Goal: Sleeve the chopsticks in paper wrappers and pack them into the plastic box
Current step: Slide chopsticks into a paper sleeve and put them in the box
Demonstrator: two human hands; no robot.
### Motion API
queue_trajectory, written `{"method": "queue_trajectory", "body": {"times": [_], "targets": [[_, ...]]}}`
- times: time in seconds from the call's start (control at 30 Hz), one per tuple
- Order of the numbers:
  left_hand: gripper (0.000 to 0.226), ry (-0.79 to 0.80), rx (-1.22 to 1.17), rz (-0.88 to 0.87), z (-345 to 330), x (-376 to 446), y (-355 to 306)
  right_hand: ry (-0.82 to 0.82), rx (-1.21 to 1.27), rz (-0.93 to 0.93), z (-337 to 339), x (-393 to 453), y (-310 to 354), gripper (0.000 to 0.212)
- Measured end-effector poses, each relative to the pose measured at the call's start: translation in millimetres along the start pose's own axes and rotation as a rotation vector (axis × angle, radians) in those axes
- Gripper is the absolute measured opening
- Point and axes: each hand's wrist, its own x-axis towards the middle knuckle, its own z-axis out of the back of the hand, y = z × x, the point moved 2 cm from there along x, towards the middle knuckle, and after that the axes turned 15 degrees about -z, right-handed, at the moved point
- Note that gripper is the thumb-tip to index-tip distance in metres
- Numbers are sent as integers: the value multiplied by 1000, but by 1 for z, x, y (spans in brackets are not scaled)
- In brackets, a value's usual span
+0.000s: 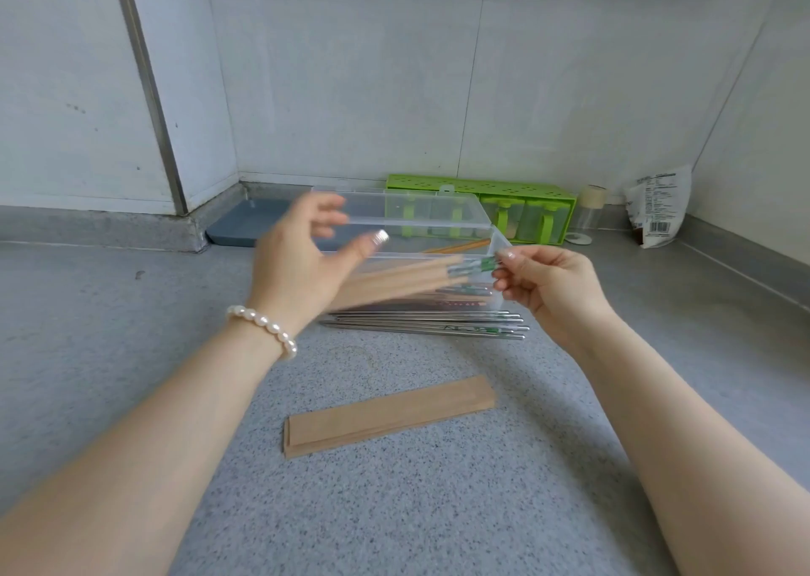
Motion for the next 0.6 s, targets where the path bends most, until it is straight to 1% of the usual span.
{"method": "queue_trajectory", "body": {"times": [0.03, 0.07, 0.1, 0.13, 0.17, 0.27, 0.33, 0.37, 0.4, 0.53, 0.6], "targets": [[53, -135, 73, -69, 7, 3, 3, -37, 66, 21, 5, 0, 3, 7], [48, -226, 130, -120, 13, 5, 7, -72, 134, 38, 10, 0, 5, 7], [47, -264, 179, -142, 15, 6, 12, -110, 195, 54, 14, 0, 7, 8], [48, -244, 236, -140, 14, 8, 17, -158, 244, 72, 18, 1, 8, 8], [51, -170, 306, -132, 11, 8, 22, -216, 274, 88, 21, 2, 9, 8], [52, 157, 474, -116, -7, 5, 34, -358, 276, 104, 23, 5, 9, 9], [54, 325, 486, -98, -16, 1, 40, -382, 224, 65, 21, 9, 11, 6], [55, 373, 483, -90, -18, -1, 41, -370, 197, 29, 18, 11, 13, 5], [56, 392, 478, -87, -19, -1, 43, -350, 175, -17, 15, 15, 14, 6], [58, 364, 428, -76, -18, -1, 42, -274, 77, -196, 5, 29, 20, 9], [58, 386, 436, -78, -18, -2, 40, -295, -89, -231, 1, 35, 26, 11]]}}
